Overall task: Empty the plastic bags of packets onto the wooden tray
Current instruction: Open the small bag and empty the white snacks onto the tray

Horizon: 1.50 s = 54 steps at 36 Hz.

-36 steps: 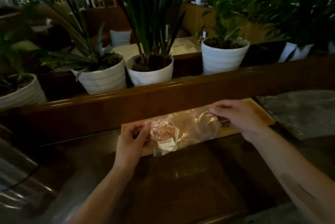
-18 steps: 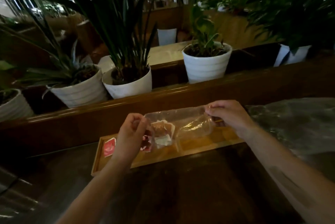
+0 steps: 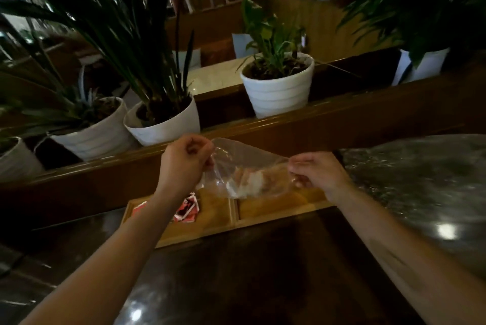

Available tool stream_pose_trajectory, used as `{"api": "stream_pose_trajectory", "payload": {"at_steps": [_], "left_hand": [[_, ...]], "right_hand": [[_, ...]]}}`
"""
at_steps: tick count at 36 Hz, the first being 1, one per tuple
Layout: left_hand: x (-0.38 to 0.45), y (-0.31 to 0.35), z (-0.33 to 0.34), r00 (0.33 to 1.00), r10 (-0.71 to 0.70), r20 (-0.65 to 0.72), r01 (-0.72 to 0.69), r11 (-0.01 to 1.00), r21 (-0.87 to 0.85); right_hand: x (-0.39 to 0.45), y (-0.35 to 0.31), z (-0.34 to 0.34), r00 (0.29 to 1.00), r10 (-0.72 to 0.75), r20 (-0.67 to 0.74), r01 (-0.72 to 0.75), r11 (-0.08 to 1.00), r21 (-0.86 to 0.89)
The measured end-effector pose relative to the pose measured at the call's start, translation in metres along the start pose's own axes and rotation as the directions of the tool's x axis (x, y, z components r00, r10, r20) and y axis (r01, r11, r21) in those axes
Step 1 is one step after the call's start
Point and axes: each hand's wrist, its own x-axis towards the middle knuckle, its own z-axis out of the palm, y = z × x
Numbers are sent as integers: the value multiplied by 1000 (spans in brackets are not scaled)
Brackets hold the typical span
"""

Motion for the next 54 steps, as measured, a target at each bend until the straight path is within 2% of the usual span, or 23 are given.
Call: {"api": "stream_pose_trajectory", "payload": {"at_steps": [10,26,39,43,54], "left_hand": [[10,12,5,998,44,53,-46,998,35],[33,17,-11,985,139,102,-148,985,89],[40,17,-39,973,229,38,-232,965,121],[39,14,-46,971,236,25,-237,964,117],[22,-4,-56,986,165,-3,-164,977,-134]], "right_hand": [[10,4,-4,1000,17,-24,-17,1000,2],[7,5,9,999,-52,15,51,997,65],[16,3,33,998,-64,17,63,996,62],[15,-1,39,996,-84,-21,85,995,57],[-7,-13,45,979,-172,-108,176,984,30]]}}
